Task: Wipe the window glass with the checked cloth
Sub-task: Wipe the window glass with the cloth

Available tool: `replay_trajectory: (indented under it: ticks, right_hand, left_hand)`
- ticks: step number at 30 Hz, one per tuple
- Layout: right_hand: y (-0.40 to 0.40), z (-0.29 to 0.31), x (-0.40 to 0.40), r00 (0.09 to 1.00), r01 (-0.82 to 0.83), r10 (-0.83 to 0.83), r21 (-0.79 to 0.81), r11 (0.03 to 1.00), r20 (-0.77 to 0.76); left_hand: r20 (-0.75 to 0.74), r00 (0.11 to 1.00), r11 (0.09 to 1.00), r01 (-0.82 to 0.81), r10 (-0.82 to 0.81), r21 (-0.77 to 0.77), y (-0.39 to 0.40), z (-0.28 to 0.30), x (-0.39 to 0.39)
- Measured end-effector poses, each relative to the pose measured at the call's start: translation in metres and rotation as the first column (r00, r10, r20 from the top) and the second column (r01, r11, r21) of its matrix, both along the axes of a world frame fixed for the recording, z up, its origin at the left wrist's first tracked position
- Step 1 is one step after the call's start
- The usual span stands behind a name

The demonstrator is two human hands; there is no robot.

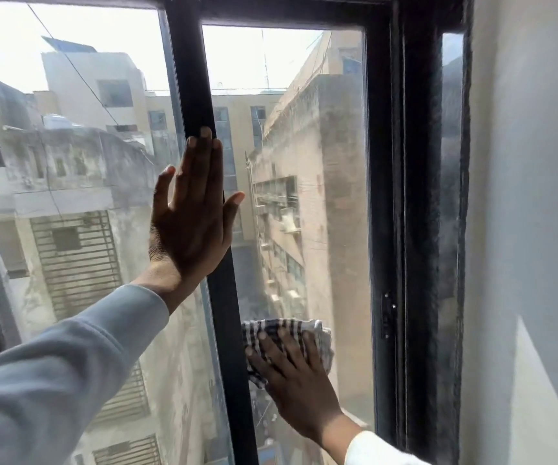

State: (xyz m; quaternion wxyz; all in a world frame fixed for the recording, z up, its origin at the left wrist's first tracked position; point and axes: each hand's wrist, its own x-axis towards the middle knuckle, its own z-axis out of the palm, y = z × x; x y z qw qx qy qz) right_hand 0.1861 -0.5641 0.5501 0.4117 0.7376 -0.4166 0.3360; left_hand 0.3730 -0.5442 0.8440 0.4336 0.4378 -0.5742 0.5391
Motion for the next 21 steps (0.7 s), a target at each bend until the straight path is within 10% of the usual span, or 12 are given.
replay_trajectory:
  ticks: [5,13,21]
  right_hand:
    - [-0.003,0.067,-0.007,0.990,-0.108,0.101,-0.069,0.992,-0.102]
    - [-0.038,0.339,-0.029,0.947,0.007,0.101,-0.333,0.943,0.305]
    - [-0.028,0.227,0.001,0.910,0.052,0.034,-0.194,0.980,0.413]
  left_hand:
    - [-0.010,1.000,1.000,-0.004,0.004,-0.015,-0.006,0.000,0.000]
    - [-0.023,1.000,0.999,-0.012,0.011,-0.032,-0.010,-0.002,0.002]
    - [-0.010,1.000,0.999,0.029,-0.029,0.019,0.001,0.000,-0.001]
